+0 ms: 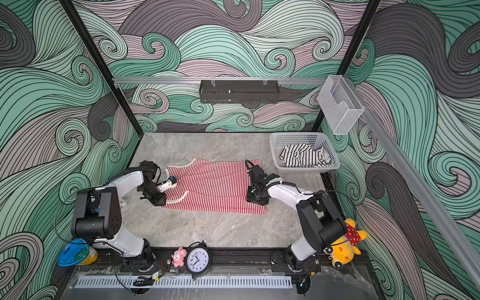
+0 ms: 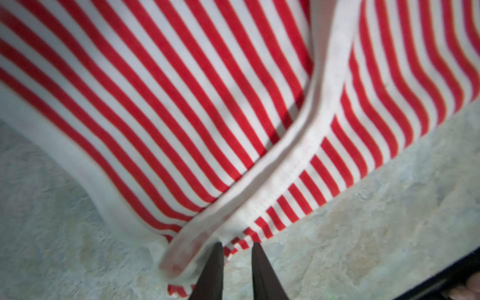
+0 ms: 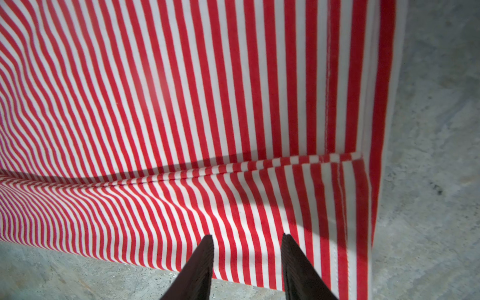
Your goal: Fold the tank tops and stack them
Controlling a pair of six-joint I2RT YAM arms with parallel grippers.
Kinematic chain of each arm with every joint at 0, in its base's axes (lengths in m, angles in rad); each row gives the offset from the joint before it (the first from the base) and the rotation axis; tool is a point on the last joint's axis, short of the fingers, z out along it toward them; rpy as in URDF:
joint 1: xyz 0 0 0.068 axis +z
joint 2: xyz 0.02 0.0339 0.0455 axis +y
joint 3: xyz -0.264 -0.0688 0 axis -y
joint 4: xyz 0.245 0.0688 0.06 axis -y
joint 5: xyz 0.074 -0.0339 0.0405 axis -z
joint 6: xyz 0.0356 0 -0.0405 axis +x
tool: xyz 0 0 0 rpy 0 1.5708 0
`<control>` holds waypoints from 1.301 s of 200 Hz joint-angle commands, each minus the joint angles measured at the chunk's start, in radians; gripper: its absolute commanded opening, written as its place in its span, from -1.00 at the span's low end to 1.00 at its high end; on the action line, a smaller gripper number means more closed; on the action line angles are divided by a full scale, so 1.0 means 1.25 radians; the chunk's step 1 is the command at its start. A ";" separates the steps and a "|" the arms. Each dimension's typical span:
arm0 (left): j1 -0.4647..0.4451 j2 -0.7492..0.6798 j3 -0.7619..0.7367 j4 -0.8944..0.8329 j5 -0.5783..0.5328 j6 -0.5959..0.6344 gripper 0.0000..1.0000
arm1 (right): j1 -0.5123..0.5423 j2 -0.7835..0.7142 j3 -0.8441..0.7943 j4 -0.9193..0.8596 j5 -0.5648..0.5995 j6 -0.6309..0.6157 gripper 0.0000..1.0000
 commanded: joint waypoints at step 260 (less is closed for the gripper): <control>0.033 -0.239 -0.240 -0.070 -0.109 0.094 -0.56 | 0.144 -0.120 -0.220 -0.004 0.006 0.143 -0.11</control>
